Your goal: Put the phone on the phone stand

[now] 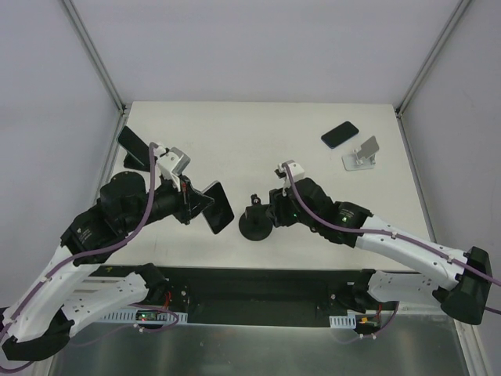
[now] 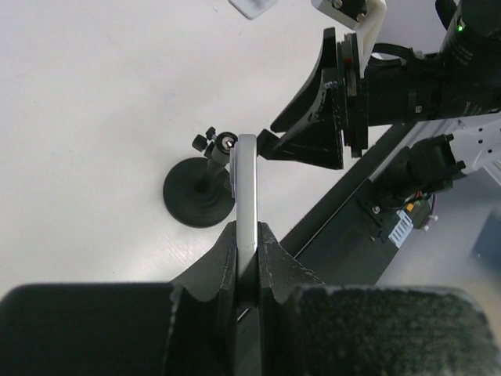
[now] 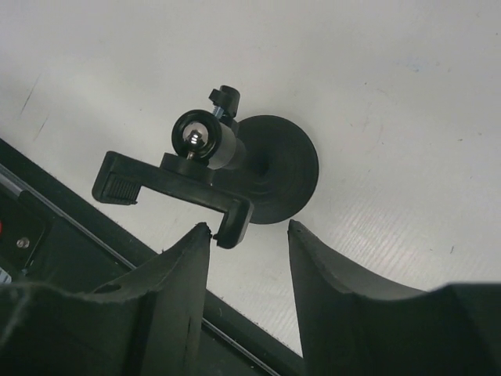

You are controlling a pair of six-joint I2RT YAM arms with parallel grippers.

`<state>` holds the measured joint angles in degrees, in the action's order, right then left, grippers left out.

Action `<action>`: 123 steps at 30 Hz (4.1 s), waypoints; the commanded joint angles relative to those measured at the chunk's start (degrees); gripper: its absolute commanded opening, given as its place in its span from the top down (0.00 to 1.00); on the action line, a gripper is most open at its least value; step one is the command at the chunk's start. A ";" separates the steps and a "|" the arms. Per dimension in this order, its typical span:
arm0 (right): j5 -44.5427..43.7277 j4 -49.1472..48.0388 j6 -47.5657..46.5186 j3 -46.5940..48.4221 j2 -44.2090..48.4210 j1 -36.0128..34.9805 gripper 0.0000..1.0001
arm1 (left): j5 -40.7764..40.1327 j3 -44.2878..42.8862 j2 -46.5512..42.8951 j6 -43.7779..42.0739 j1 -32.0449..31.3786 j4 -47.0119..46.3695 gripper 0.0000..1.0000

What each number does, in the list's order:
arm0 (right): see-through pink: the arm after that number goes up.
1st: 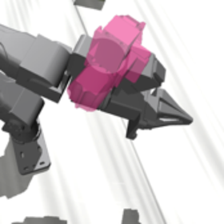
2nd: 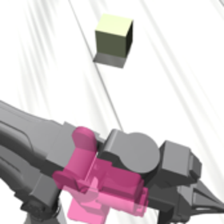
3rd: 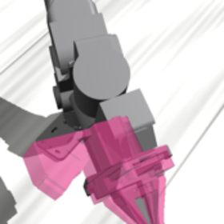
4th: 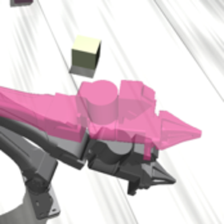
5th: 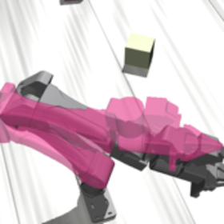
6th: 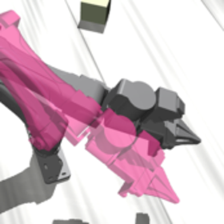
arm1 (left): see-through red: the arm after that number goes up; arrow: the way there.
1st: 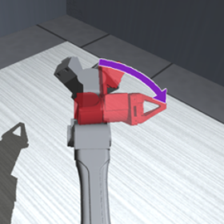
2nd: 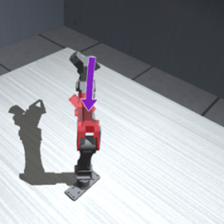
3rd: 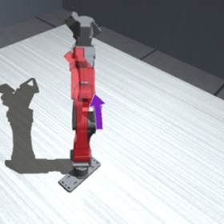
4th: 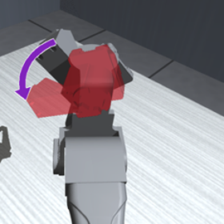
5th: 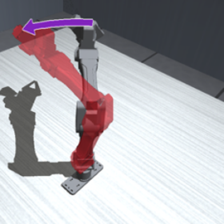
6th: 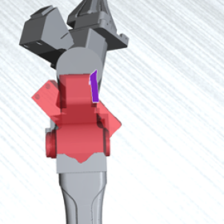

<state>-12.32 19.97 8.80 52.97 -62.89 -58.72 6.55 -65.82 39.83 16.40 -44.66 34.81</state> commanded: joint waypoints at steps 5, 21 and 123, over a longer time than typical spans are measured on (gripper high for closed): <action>-2.28 -7.22 1.84 -1.55 -2.14 -0.26 0.64 | 7.51 0.78 3.58 -0.58 -0.25 -8.17 1.00; 2.55 -6.17 -7.12 0.20 -1.09 0.71 0.99 | 35.15 4.38 13.42 -9.18 -0.60 -24.06 1.00; 13.87 -22.34 -4.41 -18.43 13.67 6.25 0.04 | -0.60 -3.53 15.79 -34.24 44.25 -2.27 1.00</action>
<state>-6.20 1.56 4.38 34.89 -49.47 -53.60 -1.87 -64.82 54.85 -9.34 -11.09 41.21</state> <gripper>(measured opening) 0.967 0.081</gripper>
